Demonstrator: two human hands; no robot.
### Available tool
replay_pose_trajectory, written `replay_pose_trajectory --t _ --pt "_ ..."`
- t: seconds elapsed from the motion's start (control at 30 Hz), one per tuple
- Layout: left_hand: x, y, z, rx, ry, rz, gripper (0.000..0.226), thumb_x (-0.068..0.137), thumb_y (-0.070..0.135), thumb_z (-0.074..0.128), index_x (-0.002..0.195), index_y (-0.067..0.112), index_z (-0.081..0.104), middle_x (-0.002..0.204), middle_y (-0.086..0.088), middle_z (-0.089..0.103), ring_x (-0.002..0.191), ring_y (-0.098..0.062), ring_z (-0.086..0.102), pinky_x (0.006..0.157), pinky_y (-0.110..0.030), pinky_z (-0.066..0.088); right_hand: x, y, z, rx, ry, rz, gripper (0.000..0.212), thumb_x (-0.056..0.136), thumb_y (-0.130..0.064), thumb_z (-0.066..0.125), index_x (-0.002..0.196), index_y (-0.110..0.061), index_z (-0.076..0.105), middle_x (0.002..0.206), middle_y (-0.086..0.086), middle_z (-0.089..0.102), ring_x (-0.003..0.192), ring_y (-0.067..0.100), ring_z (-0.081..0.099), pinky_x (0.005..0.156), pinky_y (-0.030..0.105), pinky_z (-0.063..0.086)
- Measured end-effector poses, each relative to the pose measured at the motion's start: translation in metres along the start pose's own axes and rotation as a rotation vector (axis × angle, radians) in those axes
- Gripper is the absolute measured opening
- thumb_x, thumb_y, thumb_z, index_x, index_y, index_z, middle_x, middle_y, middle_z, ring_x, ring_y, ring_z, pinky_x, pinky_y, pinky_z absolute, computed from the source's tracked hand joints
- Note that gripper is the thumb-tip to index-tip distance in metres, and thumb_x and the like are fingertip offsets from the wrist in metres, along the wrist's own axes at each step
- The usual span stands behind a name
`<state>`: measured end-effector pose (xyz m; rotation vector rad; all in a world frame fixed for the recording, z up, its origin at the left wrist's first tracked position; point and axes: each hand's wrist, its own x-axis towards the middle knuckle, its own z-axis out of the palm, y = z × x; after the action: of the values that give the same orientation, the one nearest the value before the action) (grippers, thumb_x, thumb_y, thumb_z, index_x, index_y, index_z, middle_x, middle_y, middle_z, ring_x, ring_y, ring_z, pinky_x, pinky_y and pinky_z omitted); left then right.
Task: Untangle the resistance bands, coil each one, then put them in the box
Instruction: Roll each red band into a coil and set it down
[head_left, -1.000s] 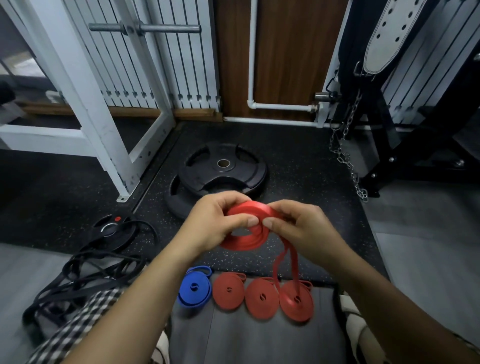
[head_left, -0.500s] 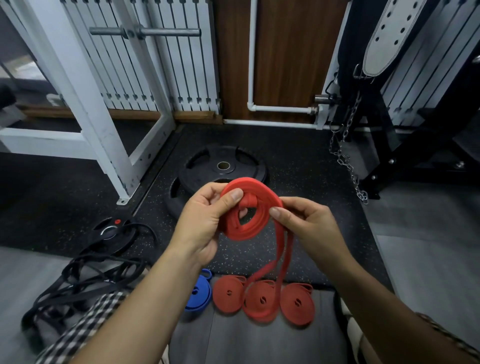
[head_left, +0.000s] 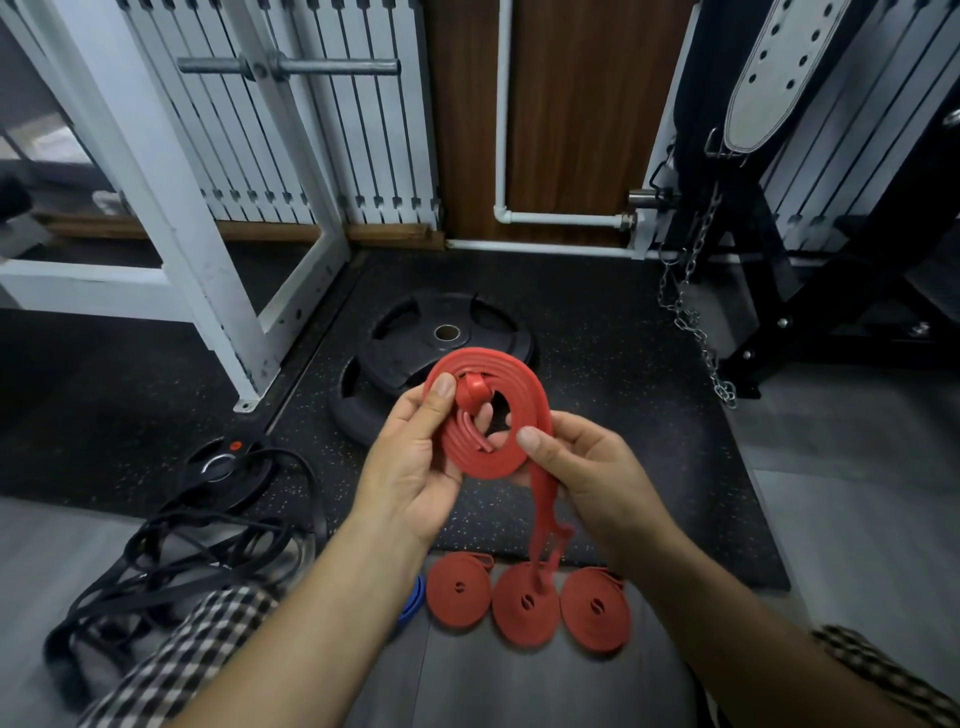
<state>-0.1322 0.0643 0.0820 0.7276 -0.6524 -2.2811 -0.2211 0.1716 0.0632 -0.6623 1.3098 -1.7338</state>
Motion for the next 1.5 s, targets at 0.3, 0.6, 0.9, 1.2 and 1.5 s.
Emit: replay_pose_trajectory --t 0.3,0.6,0.9,1.2,1.5 --pt "0.007 0.01 -0.008 0.844 -0.108 0.272 0.035 0.078 0.015 0.067 0.111 0.018 0.054 0.105 0.003 0.063 0.092 -0.006 0.059 0.084 -0.02 0.046 0.003 -0.02 -0.026 -0.407 -0.041 0.048 0.009 0.08 -0.012 0.064 0.088 -0.011 0.069 0.083 0.006 0.074 0.078 0.017 0.07 0.071 0.026 0.056" --pt "0.001 0.006 -0.01 1.022 -0.297 0.201 0.008 0.077 0.005 0.069 0.076 0.012 0.064 0.065 -0.002 0.063 0.063 -0.012 0.056 0.06 -0.023 0.046 -0.001 -0.027 -0.026 -0.452 -0.119 0.068 0.009 0.08 -0.007 0.065 0.087 -0.013 0.068 0.073 0.0 0.073 0.07 0.007 0.068 0.066 0.015 0.053" --pt "0.0 0.0 0.002 0.467 -0.101 0.17 0.002 0.078 0.015 0.06 0.08 0.014 0.059 0.06 0.001 0.066 0.05 -0.005 0.057 0.055 -0.021 0.052 0.004 -0.019 -0.026 -0.354 0.032 -0.029 0.018 0.073 -0.035 0.061 0.078 -0.022 0.072 0.072 -0.004 0.072 0.07 0.006 0.064 0.07 0.018 0.051" --pt "0.001 -0.016 0.0 0.219 -0.025 -0.014 0.012 0.086 0.018 0.056 0.094 0.012 0.061 0.072 0.001 0.07 0.065 -0.007 0.067 0.061 -0.02 0.054 0.005 -0.01 -0.019 -0.144 0.093 -0.015 0.016 0.08 -0.02 0.059 0.084 -0.008 0.069 0.069 0.008 0.066 0.062 0.01 0.064 0.059 0.019 0.054" --pt "0.0 0.008 -0.002 1.079 -0.356 0.232 0.007 0.078 0.01 0.067 0.076 0.016 0.069 0.066 0.008 0.067 0.062 -0.002 0.059 0.06 -0.013 0.047 -0.002 -0.013 -0.026 -0.57 -0.141 0.026 0.008 0.085 -0.013 0.063 0.081 -0.018 0.068 0.056 -0.01 0.063 0.054 -0.003 0.054 0.053 0.01 0.042"
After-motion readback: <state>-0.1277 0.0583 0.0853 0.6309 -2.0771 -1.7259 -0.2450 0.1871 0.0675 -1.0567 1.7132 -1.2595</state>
